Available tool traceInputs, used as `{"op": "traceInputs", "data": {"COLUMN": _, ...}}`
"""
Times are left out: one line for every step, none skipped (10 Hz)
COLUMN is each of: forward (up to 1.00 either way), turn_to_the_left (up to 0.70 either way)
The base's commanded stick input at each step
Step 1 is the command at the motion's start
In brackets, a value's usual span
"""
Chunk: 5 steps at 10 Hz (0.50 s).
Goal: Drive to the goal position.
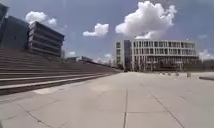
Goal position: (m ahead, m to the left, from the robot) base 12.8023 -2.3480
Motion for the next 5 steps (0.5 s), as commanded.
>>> {"op": "traceInputs", "data": {"forward": 0.7, "turn_to_the_left": 0.0}}
{"op": "traceInputs", "data": {"forward": 0.7, "turn_to_the_left": 0.0}}
{"op": "traceInputs", "data": {"forward": 0.7, "turn_to_the_left": 0.0}}
{"op": "traceInputs", "data": {"forward": 0.7, "turn_to_the_left": 0.0}}
{"op": "traceInputs", "data": {"forward": 0.7, "turn_to_the_left": 0.0}}
